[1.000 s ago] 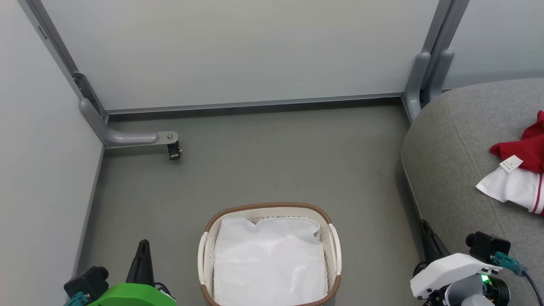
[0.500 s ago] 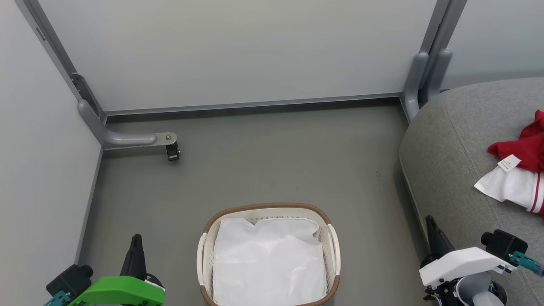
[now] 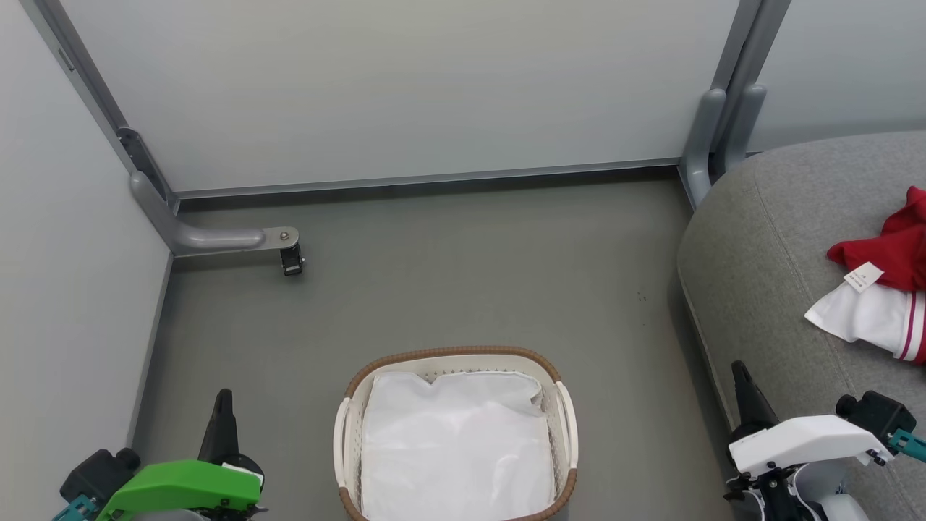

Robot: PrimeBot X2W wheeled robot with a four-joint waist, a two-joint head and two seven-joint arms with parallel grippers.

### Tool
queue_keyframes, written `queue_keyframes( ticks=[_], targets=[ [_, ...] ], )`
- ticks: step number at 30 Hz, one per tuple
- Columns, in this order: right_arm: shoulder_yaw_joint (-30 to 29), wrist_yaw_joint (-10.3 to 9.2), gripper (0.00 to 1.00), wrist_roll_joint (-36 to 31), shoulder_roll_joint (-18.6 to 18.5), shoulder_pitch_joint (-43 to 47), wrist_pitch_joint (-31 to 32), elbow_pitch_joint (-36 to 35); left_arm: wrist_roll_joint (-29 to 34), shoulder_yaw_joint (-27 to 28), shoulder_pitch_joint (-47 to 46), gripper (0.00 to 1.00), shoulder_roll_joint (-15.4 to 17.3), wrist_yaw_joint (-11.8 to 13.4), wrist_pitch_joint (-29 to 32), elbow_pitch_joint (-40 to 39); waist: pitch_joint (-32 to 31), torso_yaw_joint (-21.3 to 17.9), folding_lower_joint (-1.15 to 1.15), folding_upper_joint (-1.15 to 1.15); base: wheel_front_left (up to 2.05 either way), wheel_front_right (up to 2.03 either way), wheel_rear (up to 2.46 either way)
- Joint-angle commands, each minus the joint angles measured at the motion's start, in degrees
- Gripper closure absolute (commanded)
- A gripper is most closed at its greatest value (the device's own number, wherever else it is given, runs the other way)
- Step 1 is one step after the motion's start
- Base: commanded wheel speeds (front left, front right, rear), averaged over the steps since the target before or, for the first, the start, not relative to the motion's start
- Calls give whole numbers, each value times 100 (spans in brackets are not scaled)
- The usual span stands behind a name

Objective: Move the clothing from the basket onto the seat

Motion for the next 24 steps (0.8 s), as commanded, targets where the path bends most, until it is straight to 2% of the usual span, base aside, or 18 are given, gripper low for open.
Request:
queue_keyframes(
  ticks=[1, 24],
  targets=[
    [-45, -2, 100, 180, -34, -97, 44, -102, -159, 53, -188, 100, 20, -42, 40, -85, -1, -3, 0, 0, 0, 0, 0],
    [-215, -3, 100, 1584, -44, -111, 418, -325, -1454, 254, -300, 100, 26, -81, 417, -241, -16, -49, 0, 0, 0, 0, 0]
  ],
)
